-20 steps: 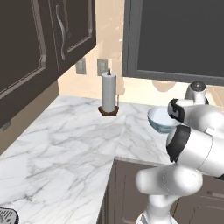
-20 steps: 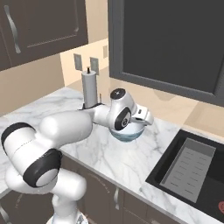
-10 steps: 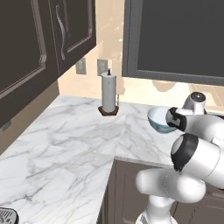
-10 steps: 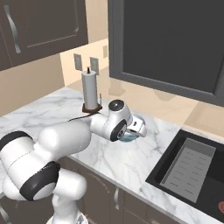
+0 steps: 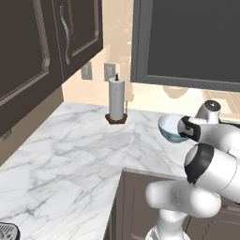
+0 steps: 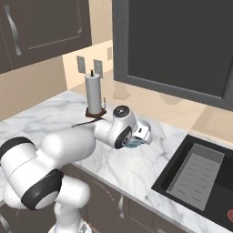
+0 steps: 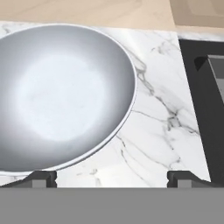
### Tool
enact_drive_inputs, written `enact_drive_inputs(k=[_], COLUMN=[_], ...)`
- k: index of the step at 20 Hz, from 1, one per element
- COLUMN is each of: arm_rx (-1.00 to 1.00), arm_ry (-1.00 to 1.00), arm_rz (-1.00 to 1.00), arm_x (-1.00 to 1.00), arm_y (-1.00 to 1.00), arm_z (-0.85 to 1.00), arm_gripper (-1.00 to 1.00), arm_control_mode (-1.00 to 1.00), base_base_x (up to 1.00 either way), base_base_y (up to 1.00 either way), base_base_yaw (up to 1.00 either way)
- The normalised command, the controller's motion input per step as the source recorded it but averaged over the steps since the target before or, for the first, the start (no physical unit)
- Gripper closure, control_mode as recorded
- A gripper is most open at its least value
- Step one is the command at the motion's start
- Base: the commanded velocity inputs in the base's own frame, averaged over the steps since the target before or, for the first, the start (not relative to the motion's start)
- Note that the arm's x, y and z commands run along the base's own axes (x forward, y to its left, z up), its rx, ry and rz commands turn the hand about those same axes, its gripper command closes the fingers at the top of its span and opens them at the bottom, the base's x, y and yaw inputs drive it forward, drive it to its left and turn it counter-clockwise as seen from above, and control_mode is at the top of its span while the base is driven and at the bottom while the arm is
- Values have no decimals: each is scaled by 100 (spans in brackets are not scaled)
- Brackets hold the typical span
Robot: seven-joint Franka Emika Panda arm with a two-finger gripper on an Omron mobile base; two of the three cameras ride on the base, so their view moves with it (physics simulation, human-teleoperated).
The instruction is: Clear the mugs and bowl far away from the sink.
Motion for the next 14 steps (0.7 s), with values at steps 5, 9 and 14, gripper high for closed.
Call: enact_drive_inputs(k=[5,9,14], arm_rx=[2,0,8], arm_ry=[0,1,0], arm_rz=[0,0,0], arm_x=[14,17,1], arm_y=[0,0,0], arm_z=[20,2,-6], arm_gripper=[-100,-100,-100], arm_control_mode=[-100,-100,-100], base_base_x=[0,0,0], base_base_y=[0,0,0], base_base_yaw=[0,0,0])
